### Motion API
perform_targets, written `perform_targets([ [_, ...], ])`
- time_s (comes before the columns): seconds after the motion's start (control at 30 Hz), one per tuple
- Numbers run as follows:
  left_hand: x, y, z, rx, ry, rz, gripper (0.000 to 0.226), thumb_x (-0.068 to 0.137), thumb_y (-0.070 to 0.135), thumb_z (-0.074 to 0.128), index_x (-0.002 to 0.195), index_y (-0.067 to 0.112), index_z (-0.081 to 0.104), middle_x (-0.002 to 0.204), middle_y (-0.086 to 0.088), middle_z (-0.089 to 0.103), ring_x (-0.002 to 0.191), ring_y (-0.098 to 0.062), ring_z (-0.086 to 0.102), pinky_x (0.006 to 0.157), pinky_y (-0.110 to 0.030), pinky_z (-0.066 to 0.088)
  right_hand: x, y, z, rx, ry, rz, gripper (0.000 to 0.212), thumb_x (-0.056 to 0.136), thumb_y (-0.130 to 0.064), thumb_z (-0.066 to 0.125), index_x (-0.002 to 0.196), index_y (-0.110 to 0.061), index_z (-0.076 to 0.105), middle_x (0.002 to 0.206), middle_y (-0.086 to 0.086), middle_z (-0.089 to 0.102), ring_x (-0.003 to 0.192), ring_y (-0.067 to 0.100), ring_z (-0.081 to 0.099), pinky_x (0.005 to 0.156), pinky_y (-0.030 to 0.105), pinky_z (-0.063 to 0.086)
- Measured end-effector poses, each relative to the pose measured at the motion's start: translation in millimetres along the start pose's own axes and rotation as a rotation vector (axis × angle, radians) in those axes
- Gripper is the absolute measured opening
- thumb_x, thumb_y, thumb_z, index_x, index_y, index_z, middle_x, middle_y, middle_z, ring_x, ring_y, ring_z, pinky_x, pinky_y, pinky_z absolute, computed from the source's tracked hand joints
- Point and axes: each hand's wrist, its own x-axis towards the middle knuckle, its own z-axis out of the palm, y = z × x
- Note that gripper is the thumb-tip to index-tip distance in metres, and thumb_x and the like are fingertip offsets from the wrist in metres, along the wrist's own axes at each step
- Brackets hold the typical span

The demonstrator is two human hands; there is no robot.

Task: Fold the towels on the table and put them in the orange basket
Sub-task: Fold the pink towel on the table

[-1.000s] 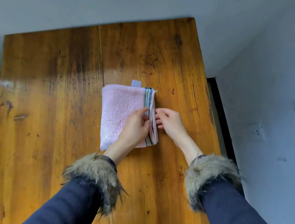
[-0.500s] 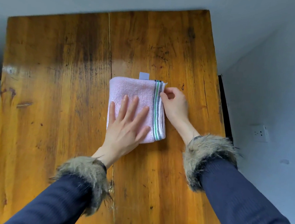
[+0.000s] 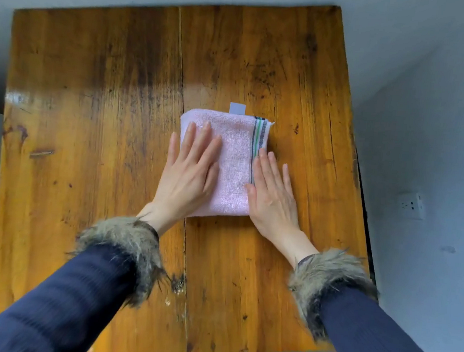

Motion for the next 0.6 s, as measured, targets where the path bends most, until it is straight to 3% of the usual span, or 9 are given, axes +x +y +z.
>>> perform_targets([
  [0.2, 15, -2, -1, 0.039, 0.015, 0.033, 0.054, 0.097, 0.033, 0.022, 0.145, 0.009, 0.028, 0.155, -0.015, 0.016, 0.144, -0.032, 0.006, 0.115, -0.045, 0.001, 28, -13, -6, -0.050, 0.125, -0.018, 0.055, 0.096, -0.024, 0.026, 0.145, 0.000, 0.021, 0.154, 0.014, 0.019, 0.144, 0.022, 0.012, 0.117, 0.040, 0.000],
  [0.4, 16, -8, 14, 0.061, -0.013, 0.035, 0.060, 0.096, 0.045, 0.023, 0.148, 0.015, 0.022, 0.156, -0.012, 0.011, 0.144, -0.029, 0.002, 0.115, -0.048, 0.004, 52, 5, 7, -0.065, 0.071, -0.038, 0.061, 0.098, -0.039, 0.022, 0.148, -0.005, 0.014, 0.156, 0.009, 0.013, 0.145, 0.017, 0.007, 0.117, 0.038, -0.005],
  [0.6, 16, -8, 24, 0.105, 0.023, 0.037, 0.057, 0.097, 0.042, 0.027, 0.146, 0.014, 0.028, 0.154, -0.014, 0.021, 0.143, -0.032, 0.013, 0.115, -0.051, 0.012, 50, 3, 15, -0.015, 0.075, -0.010, 0.061, 0.097, -0.038, 0.021, 0.148, -0.005, 0.013, 0.156, 0.008, 0.012, 0.144, 0.015, 0.005, 0.116, 0.039, -0.005],
])
